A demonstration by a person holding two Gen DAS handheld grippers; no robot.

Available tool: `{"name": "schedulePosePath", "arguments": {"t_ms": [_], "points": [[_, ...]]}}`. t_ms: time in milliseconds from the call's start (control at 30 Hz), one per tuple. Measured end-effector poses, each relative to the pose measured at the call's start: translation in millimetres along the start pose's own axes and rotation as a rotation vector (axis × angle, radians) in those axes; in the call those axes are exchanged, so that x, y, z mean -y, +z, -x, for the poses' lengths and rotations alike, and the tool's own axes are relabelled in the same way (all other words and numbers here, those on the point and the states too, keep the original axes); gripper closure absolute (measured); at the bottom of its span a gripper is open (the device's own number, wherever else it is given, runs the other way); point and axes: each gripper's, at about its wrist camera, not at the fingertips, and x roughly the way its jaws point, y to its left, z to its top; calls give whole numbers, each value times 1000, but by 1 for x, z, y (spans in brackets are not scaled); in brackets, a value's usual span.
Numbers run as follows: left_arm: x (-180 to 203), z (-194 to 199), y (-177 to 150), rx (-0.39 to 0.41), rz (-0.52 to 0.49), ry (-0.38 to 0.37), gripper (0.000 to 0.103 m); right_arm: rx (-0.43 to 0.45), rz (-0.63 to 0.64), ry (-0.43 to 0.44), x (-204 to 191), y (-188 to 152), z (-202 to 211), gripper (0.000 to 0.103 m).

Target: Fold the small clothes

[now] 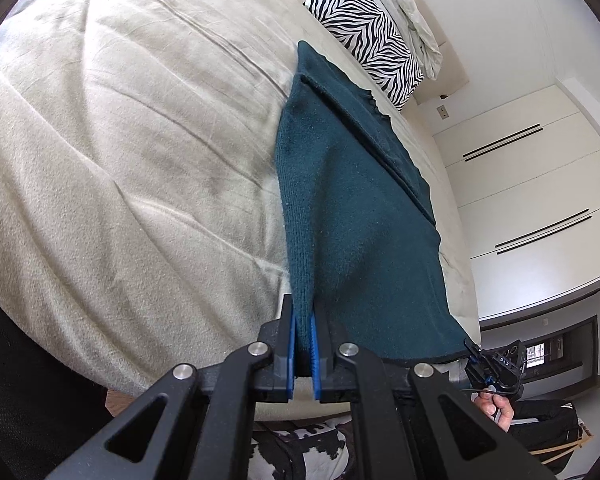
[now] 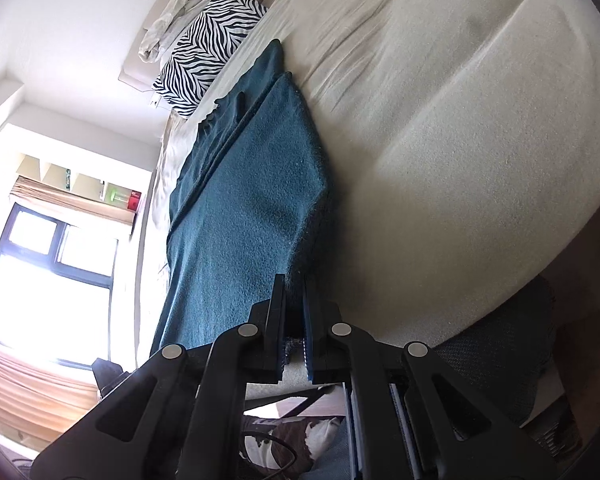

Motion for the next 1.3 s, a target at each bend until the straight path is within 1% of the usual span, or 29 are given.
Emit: {"name": "schedulePosePath", "arguments": {"t_ms": [167,267,367,467,533,633,733,900,1100,1300], "points": [[6,0,12,12,7,-30,96,13,-21,72,-13,14,-3,97],[12,3,28,35,31,-89,96,36,-29,123,-27,31,-5,97],[22,4,53,65,53,-152,96,64,-36,158,-42,57,-11,97],[33,1,84,93,68,-203,96,94,-23,155,-57,86,-21,97],[40,-4,105,110,70,-215,96,111,-31,152,-64,110,-30,97],[50,-15,138,138,54,-210,96,137,-40,145,-73,143,-47,97],[57,-32,171,144,67,-220,96,151,-36,129,-83,176,-66,97],[73,-65,222,142,34,-174,96,163,-24,103,-97,233,-107,97],[68,-111,277,135,55,-122,96,156,-44,60,-100,296,-165,97],[62,-155,325,144,44,-69,96,149,-45,2,-100,341,-226,97]]}}
